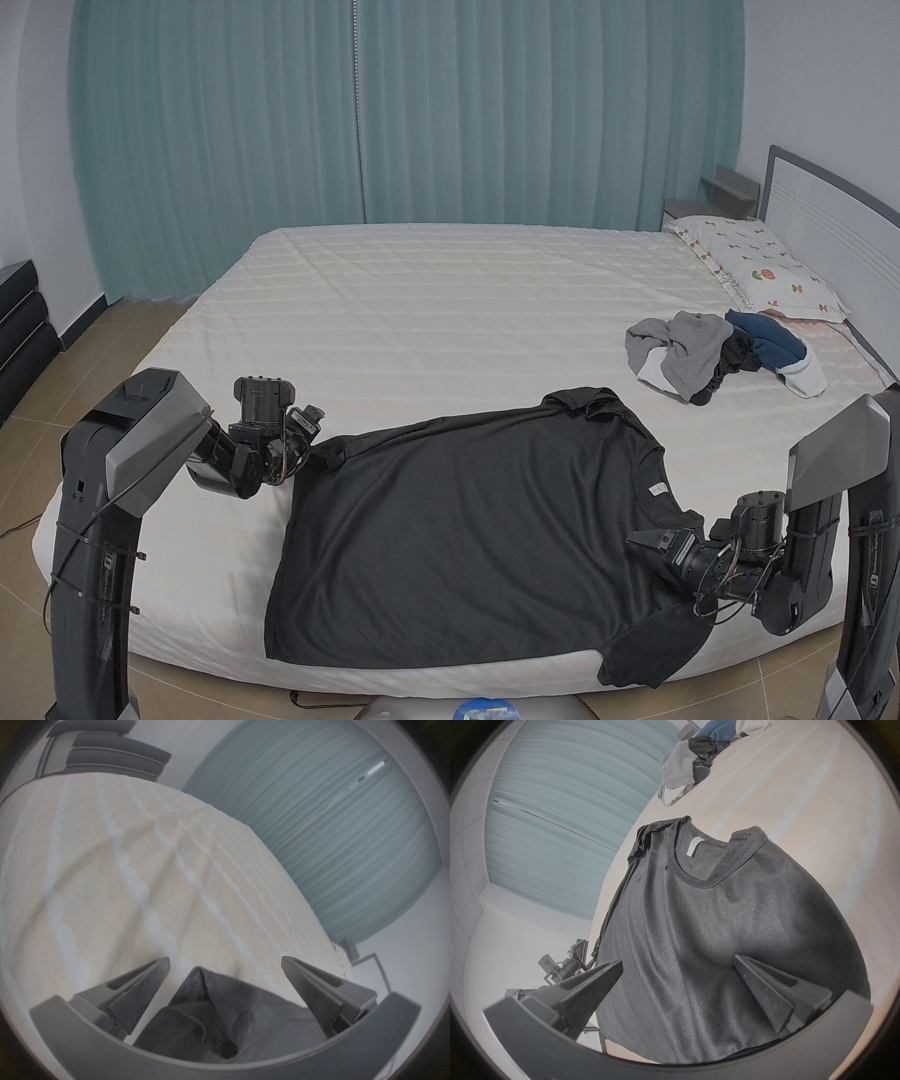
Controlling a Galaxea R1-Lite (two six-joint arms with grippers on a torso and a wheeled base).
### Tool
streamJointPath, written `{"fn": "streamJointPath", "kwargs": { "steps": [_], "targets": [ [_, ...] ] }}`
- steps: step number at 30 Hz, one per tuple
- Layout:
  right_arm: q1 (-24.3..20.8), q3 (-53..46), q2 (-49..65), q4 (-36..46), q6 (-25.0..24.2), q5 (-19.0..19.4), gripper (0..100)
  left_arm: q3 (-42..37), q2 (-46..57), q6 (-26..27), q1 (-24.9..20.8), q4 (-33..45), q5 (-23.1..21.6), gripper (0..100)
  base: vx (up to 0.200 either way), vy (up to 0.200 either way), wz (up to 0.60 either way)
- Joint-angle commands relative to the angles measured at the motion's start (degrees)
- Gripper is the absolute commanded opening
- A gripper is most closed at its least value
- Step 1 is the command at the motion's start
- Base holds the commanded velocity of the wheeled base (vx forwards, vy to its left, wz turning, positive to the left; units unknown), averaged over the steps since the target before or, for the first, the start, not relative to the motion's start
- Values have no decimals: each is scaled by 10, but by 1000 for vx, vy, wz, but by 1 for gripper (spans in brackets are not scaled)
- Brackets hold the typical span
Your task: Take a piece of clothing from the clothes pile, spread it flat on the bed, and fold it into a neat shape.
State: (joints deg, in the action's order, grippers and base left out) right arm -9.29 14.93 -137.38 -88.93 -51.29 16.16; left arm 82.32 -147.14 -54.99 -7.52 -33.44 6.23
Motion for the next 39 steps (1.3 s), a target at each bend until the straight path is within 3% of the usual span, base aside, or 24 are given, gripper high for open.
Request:
{"fn": "streamJointPath", "kwargs": {
  "steps": [1,6,17,18,21,28,36,39],
  "targets": [
    [0,2,-1,-6,0,0,100,13,3,30,1,16,-15,100,0,0,0],
    [0,2,-1,-6,0,0,100,22,-2,38,2,20,-63,100,0,0,0],
    [1,2,0,-6,0,1,100,-1,2,47,-7,19,-61,100,0,0,0],
    [1,2,0,-6,0,1,100,-1,-1,52,-8,19,-61,0,0,0,0],
    [1,2,0,-6,0,1,100,-3,-4,67,-11,17,-54,0,0,0,0],
    [1,3,0,-6,0,1,100,26,-19,64,-4,-23,18,0,0,0,0],
    [1,3,0,-6,0,1,100,34,-29,63,4,-75,24,0,0,0,0],
    [1,3,0,-6,-1,1,100,75,-50,64,12,-96,42,0,0,0,0]
  ]
}}
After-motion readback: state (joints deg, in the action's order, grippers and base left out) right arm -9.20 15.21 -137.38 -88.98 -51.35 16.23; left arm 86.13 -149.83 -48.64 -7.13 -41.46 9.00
